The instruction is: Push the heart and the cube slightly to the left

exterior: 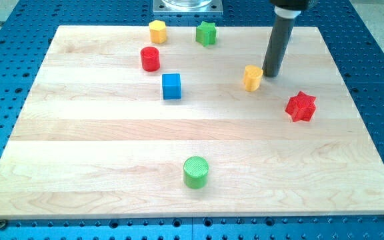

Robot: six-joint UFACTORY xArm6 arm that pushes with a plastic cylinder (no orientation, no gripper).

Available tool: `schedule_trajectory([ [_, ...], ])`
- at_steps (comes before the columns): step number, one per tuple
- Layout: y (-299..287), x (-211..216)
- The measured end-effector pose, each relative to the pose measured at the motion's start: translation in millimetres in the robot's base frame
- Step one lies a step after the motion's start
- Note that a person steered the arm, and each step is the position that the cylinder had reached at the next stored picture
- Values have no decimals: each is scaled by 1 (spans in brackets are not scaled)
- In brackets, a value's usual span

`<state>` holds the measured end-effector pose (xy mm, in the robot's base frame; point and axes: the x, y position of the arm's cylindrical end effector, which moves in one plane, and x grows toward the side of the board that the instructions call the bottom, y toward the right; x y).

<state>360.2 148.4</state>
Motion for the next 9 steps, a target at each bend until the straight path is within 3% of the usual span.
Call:
schedule_trajectory([
  [1,-36,16],
  [2,-41,16],
  [3,-24,55],
  [5,-55,21],
  [6,-79,37],
  [7,-91,82],
  [8,-139,78],
  [9,-142,45],
])
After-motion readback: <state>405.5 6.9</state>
